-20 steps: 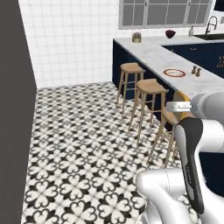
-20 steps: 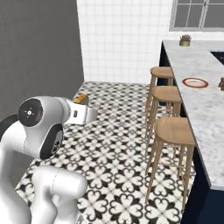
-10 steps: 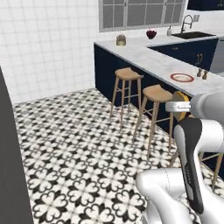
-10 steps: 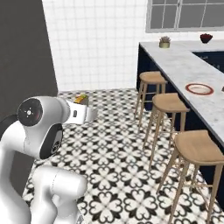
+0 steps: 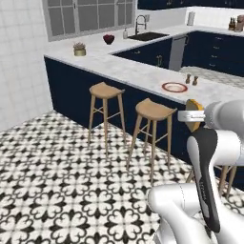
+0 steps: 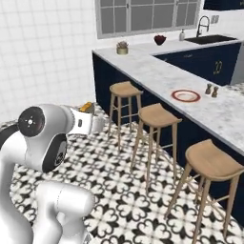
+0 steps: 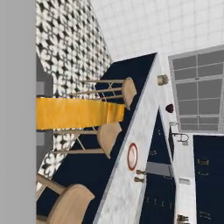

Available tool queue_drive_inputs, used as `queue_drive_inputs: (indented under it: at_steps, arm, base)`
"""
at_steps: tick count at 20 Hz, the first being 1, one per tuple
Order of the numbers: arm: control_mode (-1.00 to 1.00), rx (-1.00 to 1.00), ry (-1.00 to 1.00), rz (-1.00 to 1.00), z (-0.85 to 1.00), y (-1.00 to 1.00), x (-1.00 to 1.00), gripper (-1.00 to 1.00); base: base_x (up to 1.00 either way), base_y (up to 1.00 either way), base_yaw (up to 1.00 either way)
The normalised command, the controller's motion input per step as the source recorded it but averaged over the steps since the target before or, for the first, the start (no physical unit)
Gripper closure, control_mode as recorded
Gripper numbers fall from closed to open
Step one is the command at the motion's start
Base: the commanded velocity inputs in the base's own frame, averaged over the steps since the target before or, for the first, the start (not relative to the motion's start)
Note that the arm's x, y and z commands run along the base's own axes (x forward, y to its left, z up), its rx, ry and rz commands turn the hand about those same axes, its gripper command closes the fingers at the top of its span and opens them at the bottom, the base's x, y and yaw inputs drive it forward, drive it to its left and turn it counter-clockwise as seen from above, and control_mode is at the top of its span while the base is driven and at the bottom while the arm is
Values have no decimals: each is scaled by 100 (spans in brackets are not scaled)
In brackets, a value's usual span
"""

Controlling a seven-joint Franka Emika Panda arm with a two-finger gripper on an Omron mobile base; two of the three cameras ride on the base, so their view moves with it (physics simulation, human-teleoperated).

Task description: Start the toaster. Once the lever pops up, take the bread to the plate on the dining counter.

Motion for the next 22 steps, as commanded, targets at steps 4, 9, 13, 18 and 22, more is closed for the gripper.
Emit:
queue_drive_inputs:
  at_steps: [4, 9, 13, 18, 22]
  arm:
    - [100, 0, 0, 0, 0, 0, 0, 100]
    - [100, 0, 0, 0, 0, 0, 0, 100]
    - [100, 0, 0, 0, 0, 0, 0, 100]
    - [100, 0, 0, 0, 0, 0, 0, 100]
    - [100, 0, 0, 0, 0, 0, 0, 100]
  base:
    - [100, 96, -69]
    - [100, 96, -69]
    - [100, 96, -69]
    - [100, 94, -71]
    - [100, 78, -58]
